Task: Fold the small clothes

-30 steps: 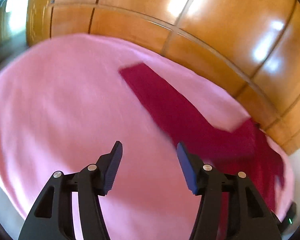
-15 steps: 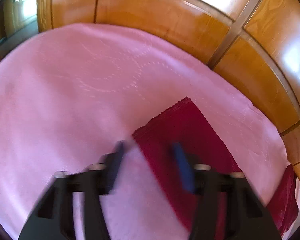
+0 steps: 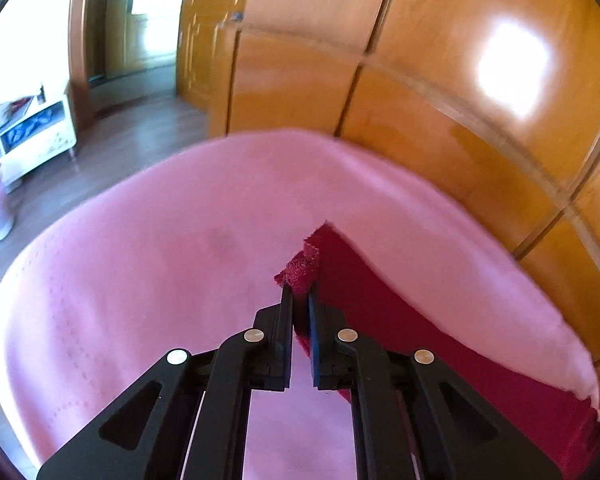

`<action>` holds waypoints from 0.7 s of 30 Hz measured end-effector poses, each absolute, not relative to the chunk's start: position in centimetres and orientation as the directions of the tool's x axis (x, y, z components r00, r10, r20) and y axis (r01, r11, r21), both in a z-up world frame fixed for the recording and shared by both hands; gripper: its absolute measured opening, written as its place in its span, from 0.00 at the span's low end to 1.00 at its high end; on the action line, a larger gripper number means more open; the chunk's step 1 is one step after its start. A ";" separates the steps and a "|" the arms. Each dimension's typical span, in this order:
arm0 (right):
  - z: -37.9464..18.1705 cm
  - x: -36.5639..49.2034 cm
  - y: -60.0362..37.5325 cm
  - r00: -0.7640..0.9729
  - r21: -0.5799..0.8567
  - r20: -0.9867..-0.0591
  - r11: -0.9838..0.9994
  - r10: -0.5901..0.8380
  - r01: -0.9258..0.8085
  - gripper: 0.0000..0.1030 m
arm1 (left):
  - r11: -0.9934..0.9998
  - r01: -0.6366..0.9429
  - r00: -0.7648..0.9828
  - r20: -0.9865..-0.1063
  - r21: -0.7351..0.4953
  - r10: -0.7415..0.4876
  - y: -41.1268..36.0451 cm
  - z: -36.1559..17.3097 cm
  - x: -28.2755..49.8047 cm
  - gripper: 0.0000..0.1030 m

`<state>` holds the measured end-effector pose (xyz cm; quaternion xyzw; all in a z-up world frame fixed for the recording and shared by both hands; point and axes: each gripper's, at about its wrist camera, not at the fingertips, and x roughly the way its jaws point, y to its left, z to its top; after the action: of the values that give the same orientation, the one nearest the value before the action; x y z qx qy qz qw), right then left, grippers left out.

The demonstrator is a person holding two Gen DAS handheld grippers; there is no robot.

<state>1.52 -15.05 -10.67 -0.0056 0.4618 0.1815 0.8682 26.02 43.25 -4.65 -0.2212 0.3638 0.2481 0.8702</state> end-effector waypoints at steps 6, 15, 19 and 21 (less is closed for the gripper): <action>-10.6 1.7 -15.0 0.511 0.151 -0.807 0.939 0.297 -0.308 0.98 | 0.739 -0.665 0.491 -0.811 -0.113 0.318 41.5 -6.3 24.8 0.39; -7.8 2.3 -19.5 0.530 0.300 -0.768 0.933 0.359 -0.197 0.81 | 0.939 -0.243 0.712 -0.702 -0.241 0.004 24.4 -1.5 18.0 0.52; -5.8 1.5 -28.7 0.660 0.314 -0.725 0.948 0.197 0.061 0.72 | 0.961 0.056 0.706 -0.670 -0.272 -0.231 13.5 -1.4 13.2 0.52; -5.5 0.8 -33.6 0.682 0.244 -0.730 0.948 0.040 0.205 0.68 | 0.956 0.124 0.688 -0.671 -0.266 -0.276 10.1 -1.8 11.6 0.52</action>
<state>0.82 -33.60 -5.47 0.1551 0.3960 -0.0456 0.9039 11.60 10.08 -1.85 -0.1003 0.3792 -0.1097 0.9133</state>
